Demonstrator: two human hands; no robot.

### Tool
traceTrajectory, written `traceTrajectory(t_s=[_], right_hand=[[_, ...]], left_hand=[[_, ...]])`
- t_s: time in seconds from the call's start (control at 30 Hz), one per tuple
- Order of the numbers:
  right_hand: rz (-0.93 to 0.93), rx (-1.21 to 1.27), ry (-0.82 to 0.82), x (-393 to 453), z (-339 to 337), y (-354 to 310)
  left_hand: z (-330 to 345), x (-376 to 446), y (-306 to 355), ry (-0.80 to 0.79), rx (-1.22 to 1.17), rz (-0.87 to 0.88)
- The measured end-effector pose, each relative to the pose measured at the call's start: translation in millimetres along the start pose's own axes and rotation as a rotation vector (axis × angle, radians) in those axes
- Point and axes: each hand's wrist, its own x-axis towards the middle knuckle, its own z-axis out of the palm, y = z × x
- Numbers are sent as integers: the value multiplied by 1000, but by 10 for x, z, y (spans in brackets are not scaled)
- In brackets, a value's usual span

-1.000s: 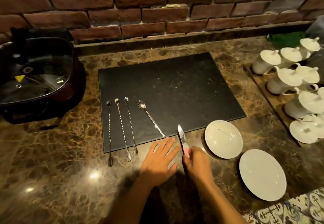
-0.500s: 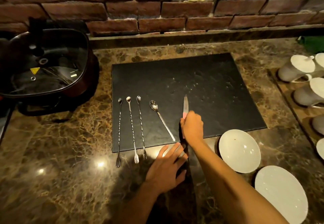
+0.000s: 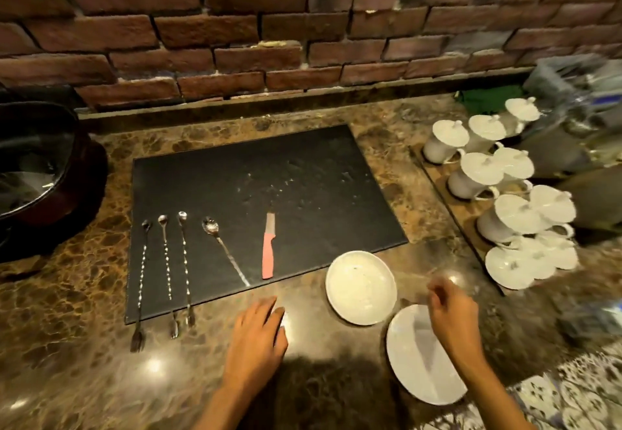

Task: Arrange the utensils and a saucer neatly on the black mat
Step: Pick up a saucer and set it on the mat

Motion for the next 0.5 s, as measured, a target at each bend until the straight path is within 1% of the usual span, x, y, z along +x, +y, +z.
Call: traceTrajectory(t_s=[0.03,0.07,0.1,0.17,0.23,0.3,0.37,0.4,0.43,0.5], right_hand=[[22,-18,-4,7,-133,213],[27,-41,-21,10,-210,384],[14,-58,-47,19,-234,519],[-3,-71,-115,41,-283,782],[4,-66,-196,43,-246,957],[26,-41,-284,43,-188,1095],[60,-12,-328,54,-164,1180],[78,1,-330,68,-162,1187],[83,8,-332,93,-173,1187],[38,24,-328,147,-209,1130]], left_hand=[[54,5,245,4,-89,-68],[109,13,485,-41,-213,-140],[138,27,719,-132,-344,-229],[220,65,1251,-310,-524,-380],[291,68,1663,-428,-648,-463],[367,71,1936,-495,-700,-512],[427,66,2093,-520,-693,-576],[454,69,2121,-508,-677,-600],[469,68,2149,-480,-658,-617],[447,79,2198,-402,-650,-636]])
